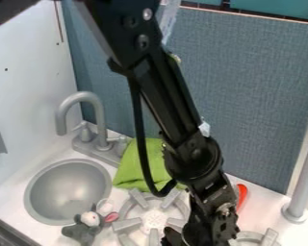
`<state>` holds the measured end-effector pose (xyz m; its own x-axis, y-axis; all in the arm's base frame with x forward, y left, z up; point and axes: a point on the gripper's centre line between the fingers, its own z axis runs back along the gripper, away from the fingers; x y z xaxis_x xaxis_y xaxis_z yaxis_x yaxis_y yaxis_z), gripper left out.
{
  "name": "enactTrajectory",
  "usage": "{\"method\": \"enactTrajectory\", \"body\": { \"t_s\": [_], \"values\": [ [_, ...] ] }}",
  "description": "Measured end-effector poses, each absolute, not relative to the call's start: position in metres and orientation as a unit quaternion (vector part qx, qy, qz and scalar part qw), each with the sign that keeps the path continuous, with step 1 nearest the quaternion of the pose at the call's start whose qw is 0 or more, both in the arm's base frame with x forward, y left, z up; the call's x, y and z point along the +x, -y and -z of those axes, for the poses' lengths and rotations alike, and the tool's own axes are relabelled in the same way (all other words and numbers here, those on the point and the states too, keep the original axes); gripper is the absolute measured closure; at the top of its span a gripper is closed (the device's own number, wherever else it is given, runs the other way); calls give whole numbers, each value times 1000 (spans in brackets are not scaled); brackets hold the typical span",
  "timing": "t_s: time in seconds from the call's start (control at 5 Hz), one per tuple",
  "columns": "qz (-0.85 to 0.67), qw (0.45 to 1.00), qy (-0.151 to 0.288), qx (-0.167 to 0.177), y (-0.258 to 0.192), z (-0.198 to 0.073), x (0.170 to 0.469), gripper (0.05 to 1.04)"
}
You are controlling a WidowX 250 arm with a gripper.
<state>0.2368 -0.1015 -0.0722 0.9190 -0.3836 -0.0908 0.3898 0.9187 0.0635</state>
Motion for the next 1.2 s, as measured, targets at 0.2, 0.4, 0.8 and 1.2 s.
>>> {"method": "enactTrajectory", "body": {
  "t_s": [0.2,0.4,0.8,1.2],
  "values": [
    [203,978,-31,35,102,79,238,138],
    [200,979,-35,34,101,84,237,424],
    [193,980,-41,38,100,83,236,921],
    [223,973,-33,40,128,32,263,990]
  ]
}}
